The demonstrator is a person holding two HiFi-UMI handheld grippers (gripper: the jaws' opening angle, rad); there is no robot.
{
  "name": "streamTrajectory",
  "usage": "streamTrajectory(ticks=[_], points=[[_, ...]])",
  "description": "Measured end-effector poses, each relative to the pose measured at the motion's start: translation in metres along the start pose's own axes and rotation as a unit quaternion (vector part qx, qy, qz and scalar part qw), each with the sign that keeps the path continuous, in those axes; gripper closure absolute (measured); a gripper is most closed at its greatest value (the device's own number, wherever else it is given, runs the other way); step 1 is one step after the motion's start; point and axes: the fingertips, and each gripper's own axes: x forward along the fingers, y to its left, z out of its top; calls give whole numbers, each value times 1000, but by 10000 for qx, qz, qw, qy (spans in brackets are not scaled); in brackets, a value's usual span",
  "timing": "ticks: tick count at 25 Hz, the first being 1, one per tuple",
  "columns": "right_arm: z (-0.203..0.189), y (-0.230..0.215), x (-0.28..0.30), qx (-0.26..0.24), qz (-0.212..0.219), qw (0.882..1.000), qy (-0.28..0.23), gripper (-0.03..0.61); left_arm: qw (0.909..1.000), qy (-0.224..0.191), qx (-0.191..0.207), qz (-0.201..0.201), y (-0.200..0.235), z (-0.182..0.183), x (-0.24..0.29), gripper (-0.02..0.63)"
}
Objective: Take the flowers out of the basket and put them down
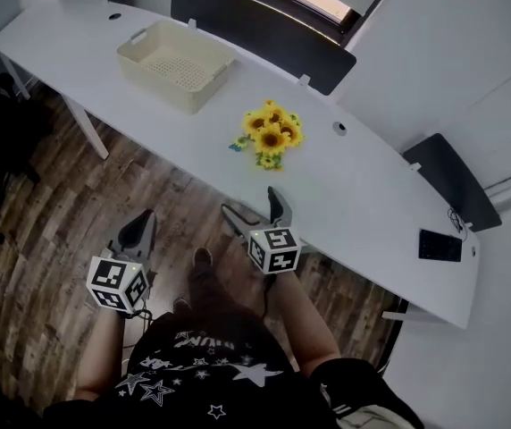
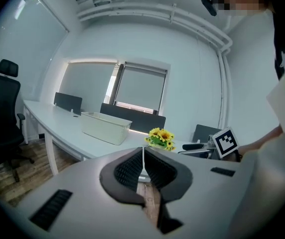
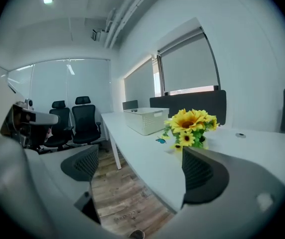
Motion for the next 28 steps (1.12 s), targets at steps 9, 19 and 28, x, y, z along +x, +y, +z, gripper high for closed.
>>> streamTrajectory(ticks=[9,19,28], points=[[10,66,-32,-60,507,9985,-172,115,9998,-202,76,43,-18,-4,-60,597],[36,70,-63,-36,864,9916,-959,432,9977,-494,39,468,-50,-2,-79,597],[30,70,-92,-124,1775,9797,-927,575,9932,-547,-145,1021,-96,-13,-82,597]])
